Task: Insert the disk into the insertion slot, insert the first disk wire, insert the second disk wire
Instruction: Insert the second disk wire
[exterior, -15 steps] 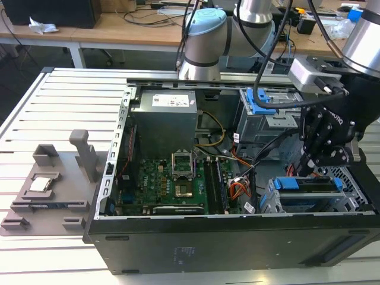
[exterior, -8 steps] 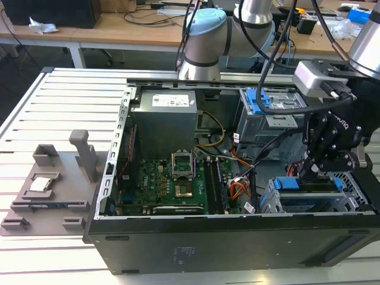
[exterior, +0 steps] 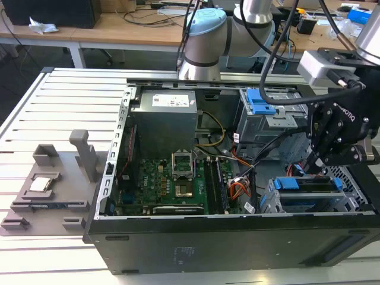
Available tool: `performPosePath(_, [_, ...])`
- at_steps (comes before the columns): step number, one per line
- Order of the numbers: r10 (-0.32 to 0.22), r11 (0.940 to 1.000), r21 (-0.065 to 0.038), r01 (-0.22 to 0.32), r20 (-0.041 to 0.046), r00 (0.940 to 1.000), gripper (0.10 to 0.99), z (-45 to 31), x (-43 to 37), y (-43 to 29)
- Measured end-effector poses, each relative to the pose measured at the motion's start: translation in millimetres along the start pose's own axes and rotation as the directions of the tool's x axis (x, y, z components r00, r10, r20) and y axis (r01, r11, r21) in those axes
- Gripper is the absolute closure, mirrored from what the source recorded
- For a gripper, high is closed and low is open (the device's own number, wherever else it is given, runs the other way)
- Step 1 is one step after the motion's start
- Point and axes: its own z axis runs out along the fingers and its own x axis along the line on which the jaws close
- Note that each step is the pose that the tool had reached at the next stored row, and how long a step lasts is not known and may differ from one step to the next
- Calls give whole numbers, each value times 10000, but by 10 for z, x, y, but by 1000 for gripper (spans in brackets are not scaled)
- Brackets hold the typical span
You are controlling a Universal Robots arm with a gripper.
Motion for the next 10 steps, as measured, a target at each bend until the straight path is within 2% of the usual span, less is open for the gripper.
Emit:
performPosePath(3, [-7,10000,1,7,101,9999,941,-9,2,1])
performPosePath(5, [-9,10000,2,9,130,9999,941,-8,1,1])
performPosePath(10, [-10,10000,2,9,136,9999,929,-7,2,1])
